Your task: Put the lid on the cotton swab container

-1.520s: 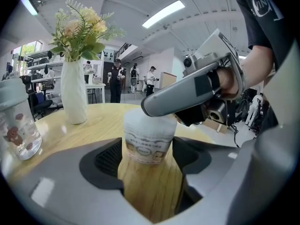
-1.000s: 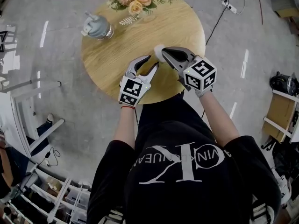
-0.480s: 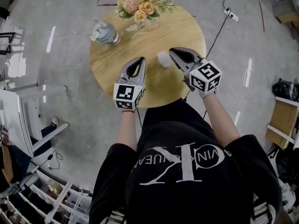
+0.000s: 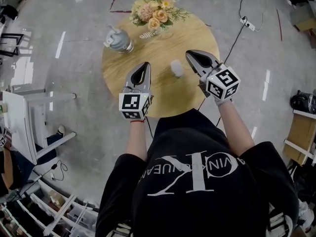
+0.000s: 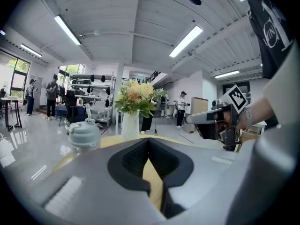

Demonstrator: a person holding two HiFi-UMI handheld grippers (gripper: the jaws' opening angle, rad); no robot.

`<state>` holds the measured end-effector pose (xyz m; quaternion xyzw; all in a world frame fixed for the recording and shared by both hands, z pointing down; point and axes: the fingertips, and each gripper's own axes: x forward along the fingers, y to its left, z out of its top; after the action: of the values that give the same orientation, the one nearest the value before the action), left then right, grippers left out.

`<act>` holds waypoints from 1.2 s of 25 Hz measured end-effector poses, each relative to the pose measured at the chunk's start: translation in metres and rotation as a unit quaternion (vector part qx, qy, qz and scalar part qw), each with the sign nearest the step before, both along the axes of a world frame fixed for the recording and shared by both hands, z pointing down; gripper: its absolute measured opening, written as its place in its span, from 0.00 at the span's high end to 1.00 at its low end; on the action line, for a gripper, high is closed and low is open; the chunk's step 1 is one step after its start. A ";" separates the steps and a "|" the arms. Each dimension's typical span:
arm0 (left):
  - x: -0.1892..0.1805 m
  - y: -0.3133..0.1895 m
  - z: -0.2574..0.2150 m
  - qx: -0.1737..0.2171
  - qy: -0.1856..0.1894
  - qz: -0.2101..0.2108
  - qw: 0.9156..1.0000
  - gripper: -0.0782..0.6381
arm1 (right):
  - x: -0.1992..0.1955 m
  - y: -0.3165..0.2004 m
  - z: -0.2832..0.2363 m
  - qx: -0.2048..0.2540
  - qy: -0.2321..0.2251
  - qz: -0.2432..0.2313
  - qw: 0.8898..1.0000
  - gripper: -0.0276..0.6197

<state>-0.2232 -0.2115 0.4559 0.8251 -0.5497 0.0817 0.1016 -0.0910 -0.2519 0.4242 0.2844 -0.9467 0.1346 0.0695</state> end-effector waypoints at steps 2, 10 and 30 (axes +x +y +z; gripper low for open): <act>-0.007 -0.001 -0.006 0.005 0.000 -0.011 1.000 0.88 | 0.001 -0.002 -0.006 0.006 -0.004 0.002 1.000 0.93; -0.026 -0.005 -0.032 0.026 0.008 -0.046 0.999 0.88 | 0.009 -0.012 -0.026 0.026 -0.018 0.013 0.999 0.93; -0.055 -0.014 -0.080 0.076 0.004 -0.096 0.992 0.88 | 0.006 -0.028 -0.069 0.079 -0.032 0.016 0.996 0.93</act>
<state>-0.2781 -0.2251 0.3762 0.7741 -0.6307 0.0262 0.0477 -0.0846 -0.2795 0.3548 0.3000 -0.9513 0.0693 0.0138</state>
